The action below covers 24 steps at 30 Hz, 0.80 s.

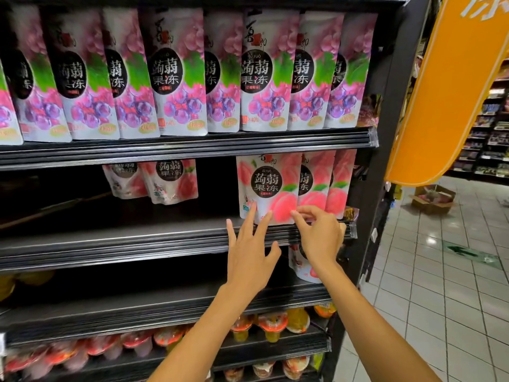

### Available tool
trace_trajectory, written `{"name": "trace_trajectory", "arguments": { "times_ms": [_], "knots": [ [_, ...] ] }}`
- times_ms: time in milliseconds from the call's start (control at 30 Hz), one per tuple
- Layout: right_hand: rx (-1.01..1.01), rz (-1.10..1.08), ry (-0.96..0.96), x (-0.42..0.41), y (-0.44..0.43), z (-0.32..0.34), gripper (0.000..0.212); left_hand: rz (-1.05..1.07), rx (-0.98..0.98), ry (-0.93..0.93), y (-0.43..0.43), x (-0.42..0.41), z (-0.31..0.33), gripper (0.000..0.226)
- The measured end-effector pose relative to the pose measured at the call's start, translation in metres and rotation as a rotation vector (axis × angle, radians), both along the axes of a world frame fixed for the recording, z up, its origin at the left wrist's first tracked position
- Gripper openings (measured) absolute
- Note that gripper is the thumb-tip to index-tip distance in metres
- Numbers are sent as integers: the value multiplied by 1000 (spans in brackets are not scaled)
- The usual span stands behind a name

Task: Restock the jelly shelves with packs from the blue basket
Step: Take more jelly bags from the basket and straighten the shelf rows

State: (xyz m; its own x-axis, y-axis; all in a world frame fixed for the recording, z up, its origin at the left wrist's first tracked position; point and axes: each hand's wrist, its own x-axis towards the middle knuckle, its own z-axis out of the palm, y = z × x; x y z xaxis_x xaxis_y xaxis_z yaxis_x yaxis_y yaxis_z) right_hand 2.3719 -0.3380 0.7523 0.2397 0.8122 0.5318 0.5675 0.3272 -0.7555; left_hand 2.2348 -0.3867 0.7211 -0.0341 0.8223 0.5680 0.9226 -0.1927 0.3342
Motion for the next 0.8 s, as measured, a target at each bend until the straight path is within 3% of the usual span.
{"name": "trace_trajectory", "arguments": {
  "times_ms": [200,400,567,800],
  "knots": [
    [16,26,22,2,2,-5,16,-18,37,-44,-4,2,1,59],
    [70,93,177,0,-11,-28,22,-243,111,-455,-25,-7,-7,41],
    [197,78,232,-20,-41,-66,16,-256,157,-548,-49,-30,-33,32],
    [-112,198,75,-73,-103,-169,13,-98,-30,-643,-102,-92,-121,24]
  ]
}}
